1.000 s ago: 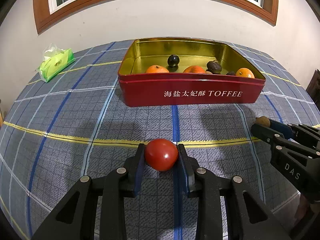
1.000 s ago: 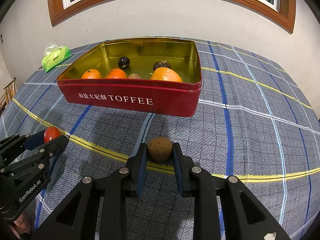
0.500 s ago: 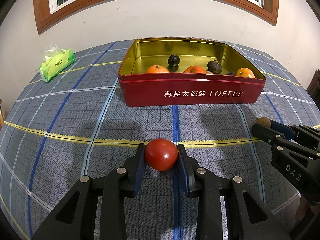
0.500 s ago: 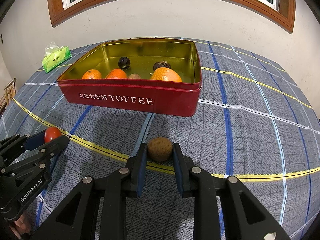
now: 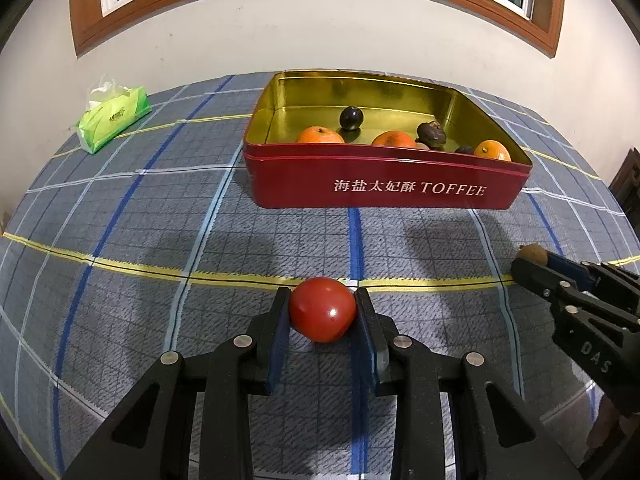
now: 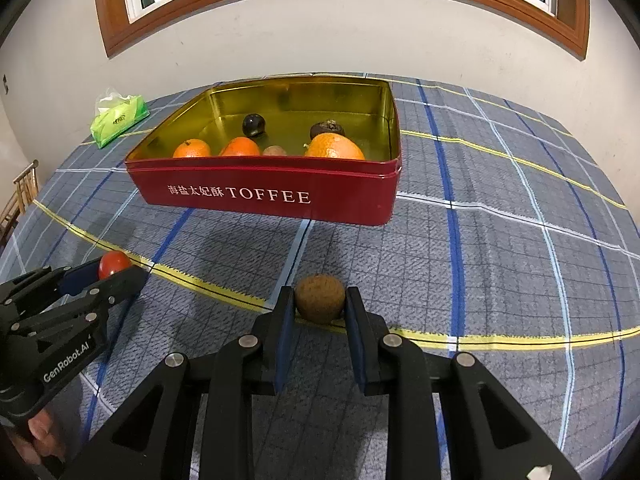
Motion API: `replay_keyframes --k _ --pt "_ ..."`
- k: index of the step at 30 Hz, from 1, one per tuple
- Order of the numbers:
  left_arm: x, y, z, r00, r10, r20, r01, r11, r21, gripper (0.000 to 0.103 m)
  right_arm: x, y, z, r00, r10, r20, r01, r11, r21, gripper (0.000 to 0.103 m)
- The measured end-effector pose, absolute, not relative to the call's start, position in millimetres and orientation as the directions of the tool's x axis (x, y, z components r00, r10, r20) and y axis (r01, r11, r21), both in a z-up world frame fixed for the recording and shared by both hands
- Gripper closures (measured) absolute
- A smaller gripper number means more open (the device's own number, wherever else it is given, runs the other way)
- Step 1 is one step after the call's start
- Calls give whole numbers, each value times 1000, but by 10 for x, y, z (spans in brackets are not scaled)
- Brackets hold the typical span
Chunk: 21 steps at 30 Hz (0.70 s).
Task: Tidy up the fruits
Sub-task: 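Carry the tomato in the left gripper and kiwi in the right gripper over the tin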
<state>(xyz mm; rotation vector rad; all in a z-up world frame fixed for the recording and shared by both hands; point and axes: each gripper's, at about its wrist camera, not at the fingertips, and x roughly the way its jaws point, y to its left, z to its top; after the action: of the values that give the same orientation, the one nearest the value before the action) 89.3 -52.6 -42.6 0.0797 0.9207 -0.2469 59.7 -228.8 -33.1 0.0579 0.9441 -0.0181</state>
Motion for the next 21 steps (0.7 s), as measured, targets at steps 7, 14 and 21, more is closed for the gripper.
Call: replay_keyframes --k 7,14,21 --pt "879 -473 -353 590 -166 -790 232 972 -31 71 556 -2268 -202 599 6 -801 28 999 29 79" --pt "913 -438 -213 611 -164 -775 220 975 -33 71 595 -2237 -10 627 22 -779 9 999 35 79" --pt "1039 -427 39 649 -176 -740 231 972 -28 71 733 -2228 181 653 45 -756 -10 999 50 79"
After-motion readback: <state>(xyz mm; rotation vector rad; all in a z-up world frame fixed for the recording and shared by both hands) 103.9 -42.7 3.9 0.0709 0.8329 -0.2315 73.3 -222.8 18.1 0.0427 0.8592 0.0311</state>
